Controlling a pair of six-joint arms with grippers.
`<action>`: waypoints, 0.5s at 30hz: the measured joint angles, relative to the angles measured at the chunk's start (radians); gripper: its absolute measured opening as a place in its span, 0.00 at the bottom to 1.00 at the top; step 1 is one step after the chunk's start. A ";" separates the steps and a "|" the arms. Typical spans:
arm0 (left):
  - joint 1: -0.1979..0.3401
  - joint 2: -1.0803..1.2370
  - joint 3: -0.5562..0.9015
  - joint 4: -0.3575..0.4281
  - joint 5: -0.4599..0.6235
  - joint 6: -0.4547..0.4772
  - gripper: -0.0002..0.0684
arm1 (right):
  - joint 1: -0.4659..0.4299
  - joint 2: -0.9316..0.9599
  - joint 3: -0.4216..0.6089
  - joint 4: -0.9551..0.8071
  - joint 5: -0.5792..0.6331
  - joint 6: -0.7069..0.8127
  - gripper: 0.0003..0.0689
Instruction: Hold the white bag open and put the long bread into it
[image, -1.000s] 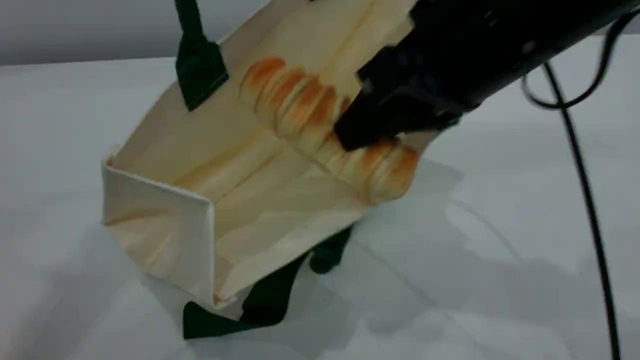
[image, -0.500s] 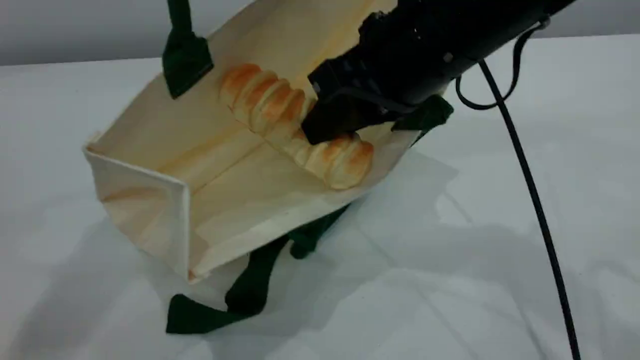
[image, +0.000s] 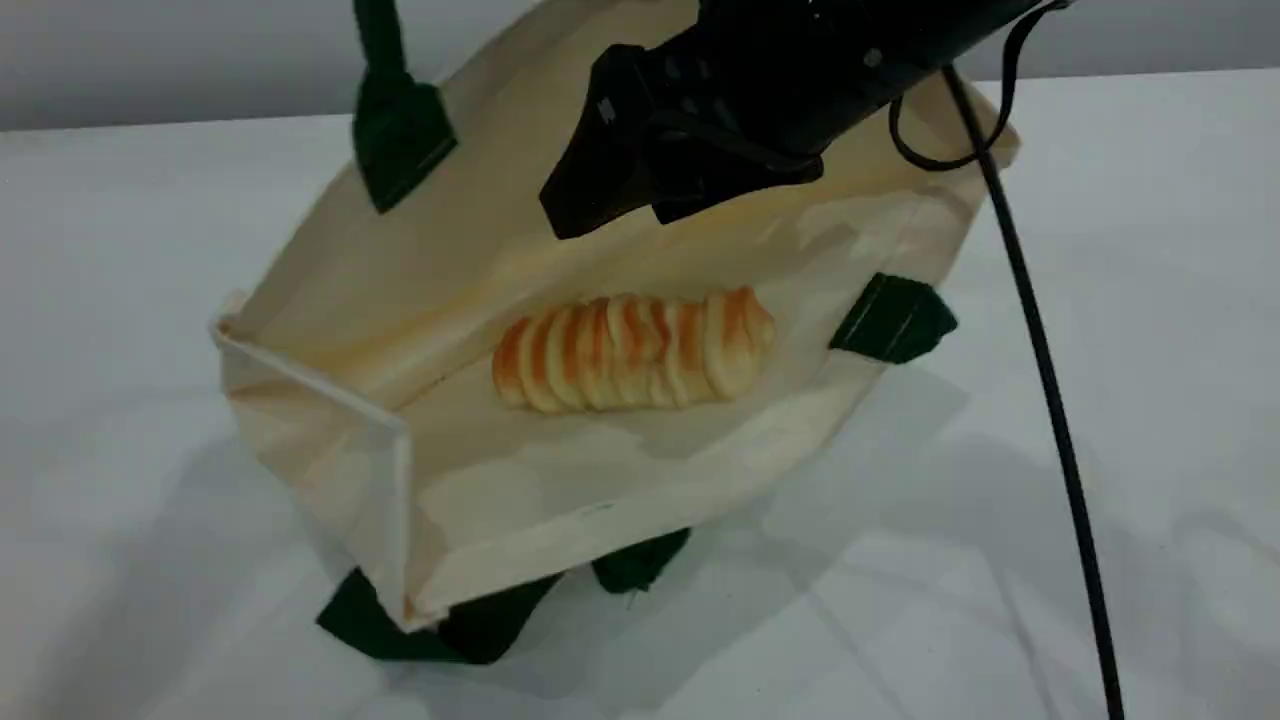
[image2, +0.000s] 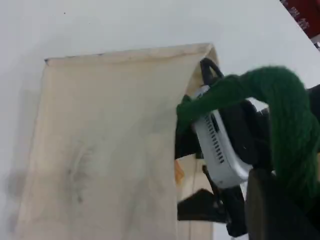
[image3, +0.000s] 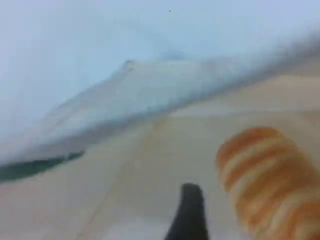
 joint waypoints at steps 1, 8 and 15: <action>0.000 0.000 0.000 0.001 0.000 0.005 0.12 | -0.002 0.000 0.000 -0.001 0.015 0.000 0.84; 0.001 0.000 0.000 0.081 0.000 0.005 0.12 | -0.064 -0.063 0.002 -0.122 0.139 0.074 0.82; 0.001 0.022 0.000 0.128 -0.001 0.002 0.12 | -0.167 -0.219 0.002 -0.182 0.259 0.147 0.81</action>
